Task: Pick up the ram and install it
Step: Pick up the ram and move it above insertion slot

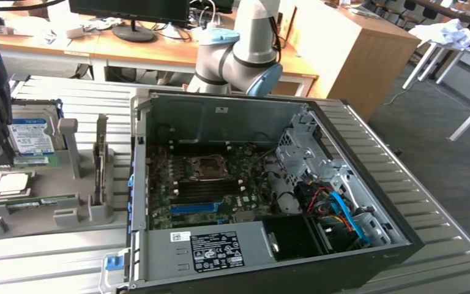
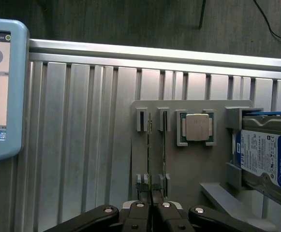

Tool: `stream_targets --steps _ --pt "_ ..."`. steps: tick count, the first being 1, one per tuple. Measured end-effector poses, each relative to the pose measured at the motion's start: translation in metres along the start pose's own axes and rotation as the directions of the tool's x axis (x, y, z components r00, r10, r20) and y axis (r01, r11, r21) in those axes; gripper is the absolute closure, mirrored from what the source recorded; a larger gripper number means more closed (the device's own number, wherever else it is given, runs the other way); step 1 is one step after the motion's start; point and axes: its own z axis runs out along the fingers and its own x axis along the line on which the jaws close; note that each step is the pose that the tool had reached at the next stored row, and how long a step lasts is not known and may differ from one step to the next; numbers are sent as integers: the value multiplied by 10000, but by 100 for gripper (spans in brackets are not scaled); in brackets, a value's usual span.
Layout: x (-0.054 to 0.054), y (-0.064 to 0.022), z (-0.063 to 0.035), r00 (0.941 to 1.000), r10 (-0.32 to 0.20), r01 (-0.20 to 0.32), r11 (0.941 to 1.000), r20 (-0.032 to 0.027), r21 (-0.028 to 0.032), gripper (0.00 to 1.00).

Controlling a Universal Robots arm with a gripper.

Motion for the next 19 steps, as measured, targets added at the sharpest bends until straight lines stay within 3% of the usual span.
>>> stream_targets --steps 19 --pt "-4 0 -185 10000 0 0 10000 0 1 88"
